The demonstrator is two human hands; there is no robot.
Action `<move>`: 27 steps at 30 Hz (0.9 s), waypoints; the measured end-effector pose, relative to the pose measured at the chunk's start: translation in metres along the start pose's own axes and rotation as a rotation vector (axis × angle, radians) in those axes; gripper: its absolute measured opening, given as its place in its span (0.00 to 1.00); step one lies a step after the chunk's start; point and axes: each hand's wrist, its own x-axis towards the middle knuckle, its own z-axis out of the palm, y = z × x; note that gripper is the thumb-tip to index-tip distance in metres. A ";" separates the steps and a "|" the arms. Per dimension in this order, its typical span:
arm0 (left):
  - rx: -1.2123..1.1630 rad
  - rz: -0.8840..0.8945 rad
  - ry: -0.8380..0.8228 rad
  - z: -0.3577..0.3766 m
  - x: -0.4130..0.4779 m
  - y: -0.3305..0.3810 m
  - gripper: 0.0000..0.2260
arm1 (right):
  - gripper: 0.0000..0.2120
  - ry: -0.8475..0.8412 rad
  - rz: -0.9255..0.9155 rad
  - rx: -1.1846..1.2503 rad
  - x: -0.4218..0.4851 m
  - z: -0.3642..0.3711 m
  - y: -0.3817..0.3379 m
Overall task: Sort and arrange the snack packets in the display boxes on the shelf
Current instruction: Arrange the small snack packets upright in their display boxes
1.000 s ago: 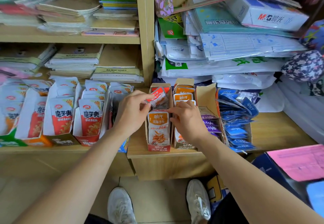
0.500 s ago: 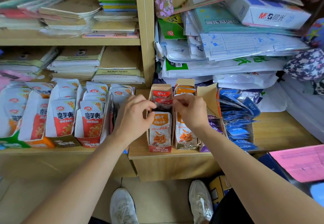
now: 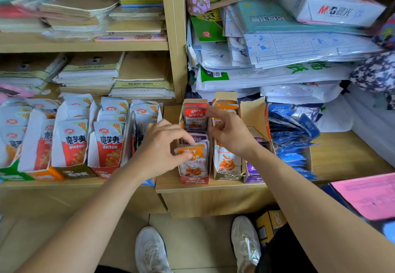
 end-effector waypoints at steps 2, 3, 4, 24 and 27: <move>-0.136 -0.001 -0.079 -0.010 -0.007 0.002 0.09 | 0.29 -0.013 -0.016 -0.084 0.000 -0.003 0.003; -0.190 -0.020 -0.117 -0.014 -0.010 0.003 0.09 | 0.28 -0.018 -0.019 -0.120 -0.001 -0.004 0.003; -0.232 -0.043 -0.154 -0.017 -0.013 0.005 0.09 | 0.28 -0.024 -0.018 -0.140 -0.002 -0.005 0.002; -0.412 -0.207 -0.048 -0.017 -0.012 0.012 0.12 | 0.20 -0.225 -0.013 0.083 -0.030 -0.024 -0.002; -0.500 -0.204 0.124 -0.022 -0.003 0.011 0.16 | 0.20 -0.181 0.001 0.148 -0.032 -0.031 -0.002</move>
